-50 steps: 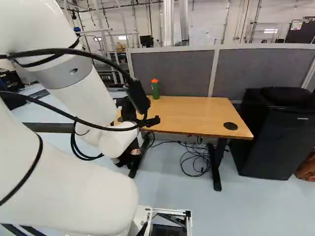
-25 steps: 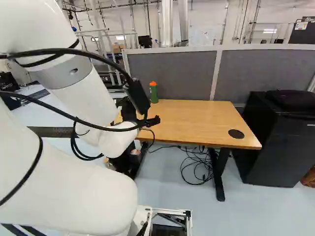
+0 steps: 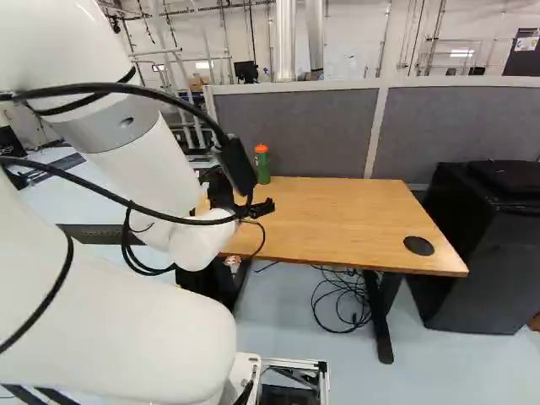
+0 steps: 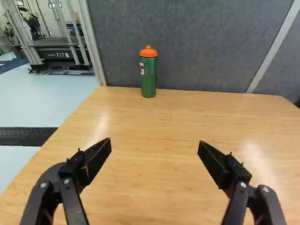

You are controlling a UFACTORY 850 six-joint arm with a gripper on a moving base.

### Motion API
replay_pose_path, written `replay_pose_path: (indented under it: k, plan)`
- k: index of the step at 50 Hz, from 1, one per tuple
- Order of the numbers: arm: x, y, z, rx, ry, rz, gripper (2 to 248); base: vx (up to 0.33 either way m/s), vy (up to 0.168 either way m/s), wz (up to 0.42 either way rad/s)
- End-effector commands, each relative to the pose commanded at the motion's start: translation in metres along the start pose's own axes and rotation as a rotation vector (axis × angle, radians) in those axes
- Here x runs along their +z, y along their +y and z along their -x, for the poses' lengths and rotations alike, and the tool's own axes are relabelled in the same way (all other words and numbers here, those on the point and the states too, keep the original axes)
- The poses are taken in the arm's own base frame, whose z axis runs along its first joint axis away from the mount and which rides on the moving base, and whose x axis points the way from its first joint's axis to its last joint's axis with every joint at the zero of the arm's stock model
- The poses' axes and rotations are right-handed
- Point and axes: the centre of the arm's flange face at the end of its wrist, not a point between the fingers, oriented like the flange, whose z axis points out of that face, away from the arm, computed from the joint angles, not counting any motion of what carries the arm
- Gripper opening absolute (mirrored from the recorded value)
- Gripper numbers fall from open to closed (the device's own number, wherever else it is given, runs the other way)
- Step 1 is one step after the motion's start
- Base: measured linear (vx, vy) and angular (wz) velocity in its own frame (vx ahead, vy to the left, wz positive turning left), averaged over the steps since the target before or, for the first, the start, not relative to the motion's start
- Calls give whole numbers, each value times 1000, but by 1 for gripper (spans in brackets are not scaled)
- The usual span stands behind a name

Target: Pick up the green bottle from the table

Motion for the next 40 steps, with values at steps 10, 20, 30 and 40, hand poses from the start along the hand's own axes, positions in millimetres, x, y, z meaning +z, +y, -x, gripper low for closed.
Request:
replay_pose_path:
  k: [10, 20, 30, 40]
  plan:
    - [0, 0, 0, 0, 0, 0, 247, 172, 46, -24]
    - [10, -2, -5, -2, -5, -6, 247, 164, 50, -25]
    - [29, -6, -14, -6, -13, -17, 247, 37, 13, 5]
    - [48, -7, -23, -8, -18, -22, 247, 0, 0, 0]
